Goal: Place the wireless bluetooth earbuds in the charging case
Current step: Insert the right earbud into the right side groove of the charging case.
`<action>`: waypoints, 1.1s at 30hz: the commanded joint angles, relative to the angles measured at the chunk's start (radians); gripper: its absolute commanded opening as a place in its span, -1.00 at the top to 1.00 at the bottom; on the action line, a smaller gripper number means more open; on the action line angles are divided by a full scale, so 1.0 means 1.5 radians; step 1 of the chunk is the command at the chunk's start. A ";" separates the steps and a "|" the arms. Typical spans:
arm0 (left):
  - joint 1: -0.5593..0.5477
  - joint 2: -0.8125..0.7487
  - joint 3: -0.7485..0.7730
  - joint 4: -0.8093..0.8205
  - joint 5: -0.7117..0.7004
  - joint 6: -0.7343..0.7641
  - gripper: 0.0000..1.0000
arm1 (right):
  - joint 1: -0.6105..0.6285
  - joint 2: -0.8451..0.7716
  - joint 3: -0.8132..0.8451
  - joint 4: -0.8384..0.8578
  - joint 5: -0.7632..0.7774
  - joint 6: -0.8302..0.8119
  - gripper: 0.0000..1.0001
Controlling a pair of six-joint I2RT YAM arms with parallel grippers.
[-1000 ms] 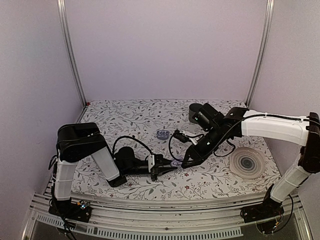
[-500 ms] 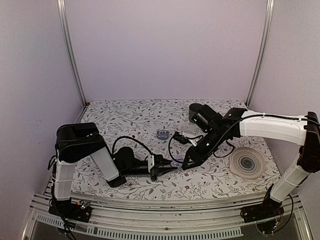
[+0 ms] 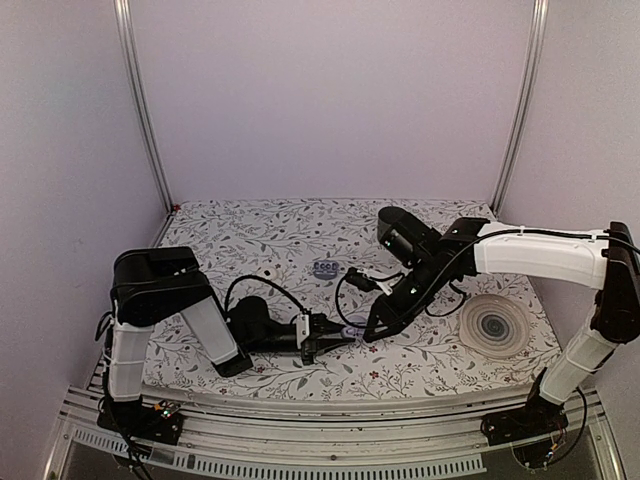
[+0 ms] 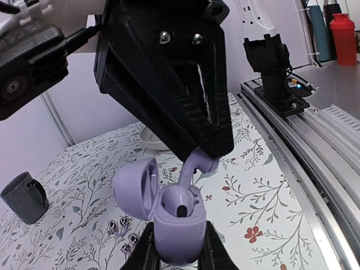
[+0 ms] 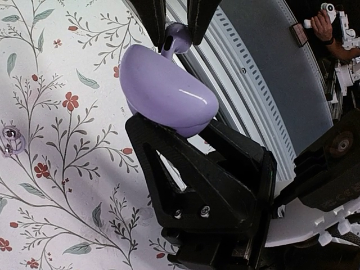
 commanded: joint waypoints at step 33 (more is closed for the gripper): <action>-0.026 0.007 0.017 0.193 0.008 0.006 1.00 | 0.012 0.034 0.021 -0.014 -0.075 -0.012 0.86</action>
